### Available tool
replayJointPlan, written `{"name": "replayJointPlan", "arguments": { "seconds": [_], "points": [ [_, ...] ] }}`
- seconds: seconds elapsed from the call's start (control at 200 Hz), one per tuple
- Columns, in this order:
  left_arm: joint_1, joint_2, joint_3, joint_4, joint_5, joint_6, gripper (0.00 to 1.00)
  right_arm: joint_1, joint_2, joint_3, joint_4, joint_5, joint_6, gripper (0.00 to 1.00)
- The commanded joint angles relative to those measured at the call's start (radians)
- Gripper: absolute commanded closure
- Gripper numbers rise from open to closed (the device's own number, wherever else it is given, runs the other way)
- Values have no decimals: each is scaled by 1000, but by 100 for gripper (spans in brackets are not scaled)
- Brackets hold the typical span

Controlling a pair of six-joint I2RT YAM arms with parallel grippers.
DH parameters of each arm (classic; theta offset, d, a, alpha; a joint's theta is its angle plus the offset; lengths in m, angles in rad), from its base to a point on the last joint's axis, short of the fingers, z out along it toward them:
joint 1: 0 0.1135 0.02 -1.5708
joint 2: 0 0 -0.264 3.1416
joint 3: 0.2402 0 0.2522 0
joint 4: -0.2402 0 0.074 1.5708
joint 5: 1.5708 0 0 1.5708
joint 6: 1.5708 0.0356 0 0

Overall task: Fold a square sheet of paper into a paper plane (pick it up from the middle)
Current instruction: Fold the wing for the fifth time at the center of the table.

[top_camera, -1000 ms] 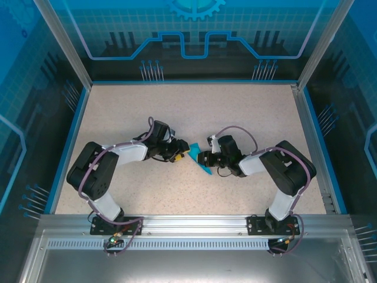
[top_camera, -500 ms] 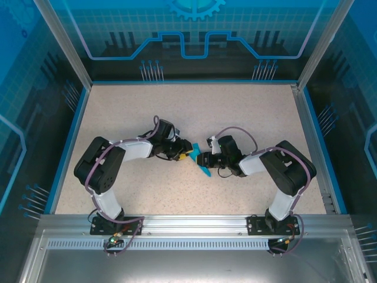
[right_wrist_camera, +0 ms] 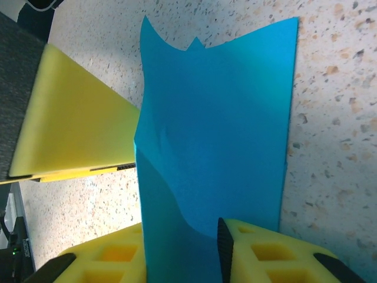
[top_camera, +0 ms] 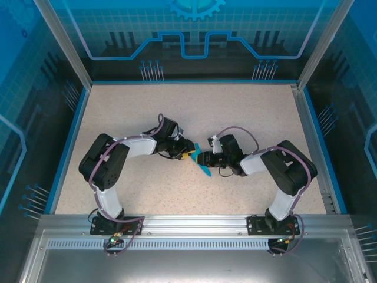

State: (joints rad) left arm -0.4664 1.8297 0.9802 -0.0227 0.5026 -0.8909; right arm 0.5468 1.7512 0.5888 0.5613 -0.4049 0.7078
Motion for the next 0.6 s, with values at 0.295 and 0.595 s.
{"name": "replayJointPlan", "arguments": {
  "seconds": [0.295, 0.595],
  "points": [
    [-11, 48, 63, -100, 9, 44, 65, -27, -44, 22, -73, -1, 28, 64],
    [-15, 55, 75, -115, 9, 52, 65, -28, -50, 41, -105, -11, 27, 63]
  ]
}}
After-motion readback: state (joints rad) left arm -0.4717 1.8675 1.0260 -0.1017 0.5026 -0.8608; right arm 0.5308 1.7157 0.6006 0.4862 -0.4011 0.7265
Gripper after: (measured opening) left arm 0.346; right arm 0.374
